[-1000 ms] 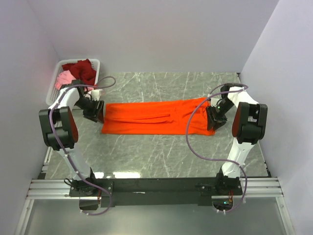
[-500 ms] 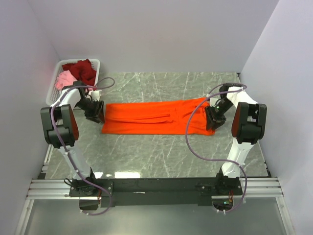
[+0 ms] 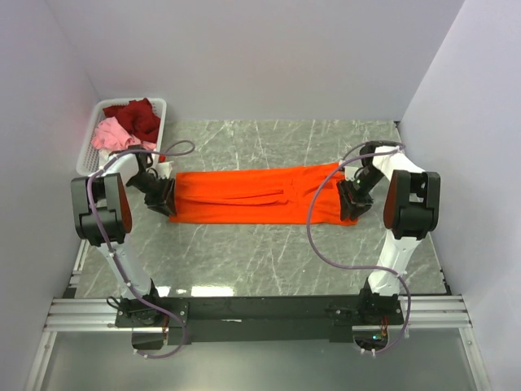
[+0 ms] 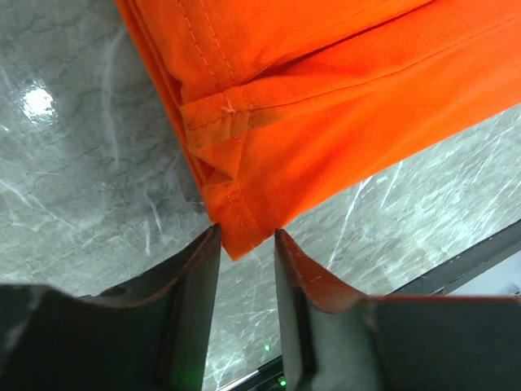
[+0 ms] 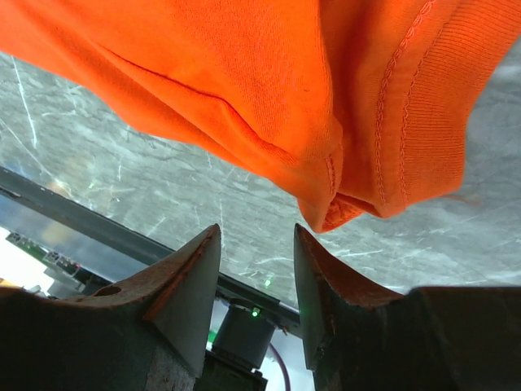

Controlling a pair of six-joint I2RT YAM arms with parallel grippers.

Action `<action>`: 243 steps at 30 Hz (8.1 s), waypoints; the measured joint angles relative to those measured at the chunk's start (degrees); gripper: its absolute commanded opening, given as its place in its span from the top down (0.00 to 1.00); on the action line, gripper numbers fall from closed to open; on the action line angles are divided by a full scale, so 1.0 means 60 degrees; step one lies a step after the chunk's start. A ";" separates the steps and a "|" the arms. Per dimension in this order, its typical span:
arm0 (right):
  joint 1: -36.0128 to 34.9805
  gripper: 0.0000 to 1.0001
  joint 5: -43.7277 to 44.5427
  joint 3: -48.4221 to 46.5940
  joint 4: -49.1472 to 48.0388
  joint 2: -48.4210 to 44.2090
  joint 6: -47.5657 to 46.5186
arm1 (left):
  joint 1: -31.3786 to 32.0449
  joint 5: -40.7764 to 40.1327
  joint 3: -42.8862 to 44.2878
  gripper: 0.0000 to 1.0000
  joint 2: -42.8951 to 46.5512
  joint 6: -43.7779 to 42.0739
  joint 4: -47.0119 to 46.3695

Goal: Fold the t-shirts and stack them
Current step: Fold the tshirt

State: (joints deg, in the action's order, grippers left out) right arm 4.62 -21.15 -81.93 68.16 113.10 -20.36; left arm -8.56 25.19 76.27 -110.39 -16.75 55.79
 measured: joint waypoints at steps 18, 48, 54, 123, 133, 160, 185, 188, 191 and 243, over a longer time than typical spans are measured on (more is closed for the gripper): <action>-0.0025 0.52 0.0667 -0.0004 -0.0503 -0.0466 0.0306 | 0.0015 0.0066 0.0000 0.99 0.0000 0.0022 0.0000; -0.0142 0.75 0.1096 -0.0062 -0.0954 -0.0040 0.0601 | 0.0015 0.0106 0.0044 0.99 0.0004 -0.0004 0.0200; -0.0138 0.75 0.1086 -0.0062 -0.0947 0.0273 0.0594 | 0.0015 0.0157 0.0044 1.00 0.0015 -0.0007 0.0291; -0.0113 0.46 0.5395 -0.5512 -0.4521 0.0769 0.0189 | 0.4495 -0.0586 -0.0335 0.76 0.0805 -0.2255 -0.3005; -0.0120 0.90 0.2911 -0.3493 -0.2940 -0.0015 0.0783 | 0.5147 -0.1515 -0.0882 0.90 0.0430 -0.2820 -0.3519; -0.2659 1.00 0.3585 -0.6080 -0.2412 0.3475 0.0470 | 0.3931 0.1315 -0.1290 0.70 0.3424 -0.0463 -0.1559; -0.5694 1.00 0.6961 -0.8641 -0.6353 0.5850 -0.2186 | 0.2324 0.1657 -0.1854 0.66 0.3650 -0.0630 -0.1942; -0.5472 0.97 0.6972 -0.8127 -0.7122 0.5337 -0.1978 | 0.2452 0.1661 -0.1869 0.66 0.3654 -0.0656 -0.2346; -0.5053 0.95 0.6772 -0.7858 -0.7209 0.4473 -0.1399 | 0.2932 0.1661 -0.1581 0.67 0.3235 -0.0667 -0.2575; -0.2488 1.00 0.1330 -0.6575 -0.2073 0.2473 0.0630 | 0.7723 0.2098 0.0514 0.61 0.1814 -0.0419 -0.5723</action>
State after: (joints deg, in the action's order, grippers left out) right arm -10.31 -13.17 -121.38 55.72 127.94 -16.58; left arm 37.78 37.78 79.35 -99.50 -19.27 21.45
